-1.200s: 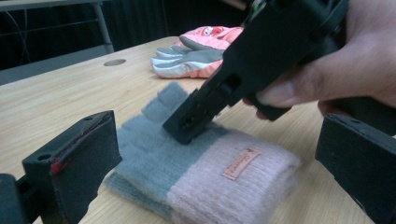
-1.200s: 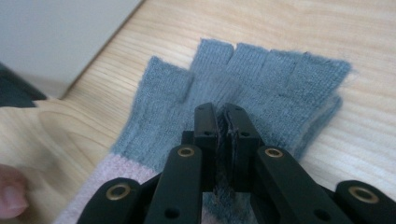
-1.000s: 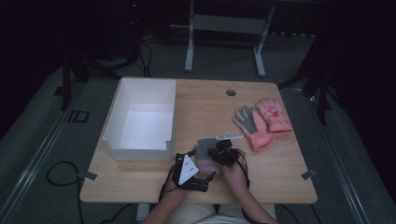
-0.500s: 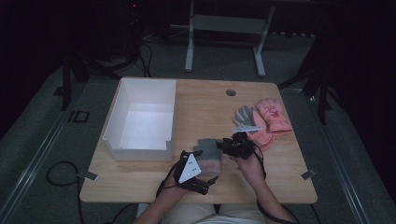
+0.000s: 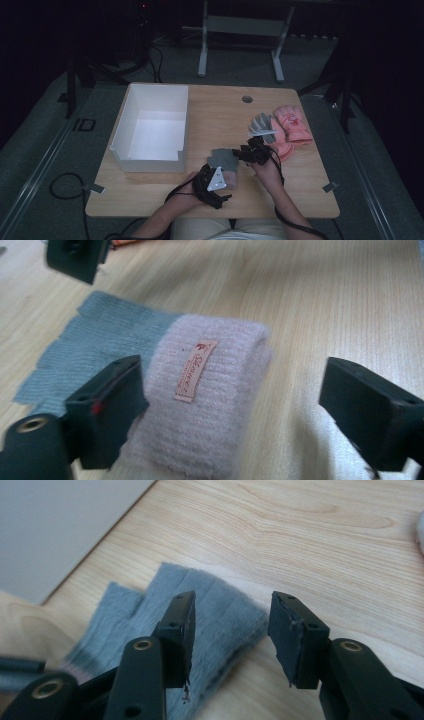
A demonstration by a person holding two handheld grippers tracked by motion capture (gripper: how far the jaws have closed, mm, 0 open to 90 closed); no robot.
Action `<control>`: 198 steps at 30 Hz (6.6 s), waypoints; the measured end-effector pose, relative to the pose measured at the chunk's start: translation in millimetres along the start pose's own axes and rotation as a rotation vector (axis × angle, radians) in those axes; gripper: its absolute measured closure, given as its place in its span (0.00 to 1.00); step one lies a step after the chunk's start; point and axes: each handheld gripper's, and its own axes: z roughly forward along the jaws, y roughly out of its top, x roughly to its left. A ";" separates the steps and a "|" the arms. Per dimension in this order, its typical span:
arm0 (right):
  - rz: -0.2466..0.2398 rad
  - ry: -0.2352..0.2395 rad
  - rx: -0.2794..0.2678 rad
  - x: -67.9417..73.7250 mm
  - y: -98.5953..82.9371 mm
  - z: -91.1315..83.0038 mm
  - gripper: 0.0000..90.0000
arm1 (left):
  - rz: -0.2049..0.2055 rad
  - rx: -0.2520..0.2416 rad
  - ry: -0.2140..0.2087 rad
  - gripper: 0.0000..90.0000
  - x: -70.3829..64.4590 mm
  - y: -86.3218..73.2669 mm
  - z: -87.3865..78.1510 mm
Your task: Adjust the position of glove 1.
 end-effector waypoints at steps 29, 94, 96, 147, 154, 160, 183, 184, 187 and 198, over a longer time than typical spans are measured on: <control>0.131 0.158 0.108 0.7 -3.4 43.5 0.60 | 0.062 0.051 -0.024 0.78 14.9 3.3 2.9; -0.075 0.257 -0.139 81.8 142.3 -39.8 0.82 | 0.172 0.079 0.024 0.78 108.5 88.5 -156.0; -0.074 0.269 -0.136 85.8 146.5 -35.2 0.82 | 0.176 0.084 0.030 0.78 112.2 84.7 -162.2; -0.219 0.201 0.033 190.8 184.0 93.8 0.82 | 0.060 0.246 0.089 0.78 155.6 -22.4 -194.1; -0.249 0.161 0.114 193.8 182.0 112.8 0.82 | 0.132 0.360 0.111 0.78 147.7 -25.7 -169.8; -0.259 0.112 0.189 196.8 182.7 121.0 0.82 | 0.210 0.447 0.110 0.78 142.3 -25.3 -155.1; -0.219 0.053 0.336 191.7 189.6 134.0 0.80 | 0.121 0.570 -0.012 0.77 163.5 -27.7 -120.7; -0.219 0.054 0.338 191.4 190.2 134.5 0.80 | 0.132 0.571 -0.007 0.77 162.7 -29.0 -121.0; -0.208 0.066 0.339 189.7 191.2 135.0 0.79 | 0.179 0.622 0.014 0.77 159.7 -31.0 -119.7; -0.251 0.030 0.292 191.2 193.5 130.0 0.61 | 0.144 0.679 -0.034 0.69 162.5 -34.2 -108.0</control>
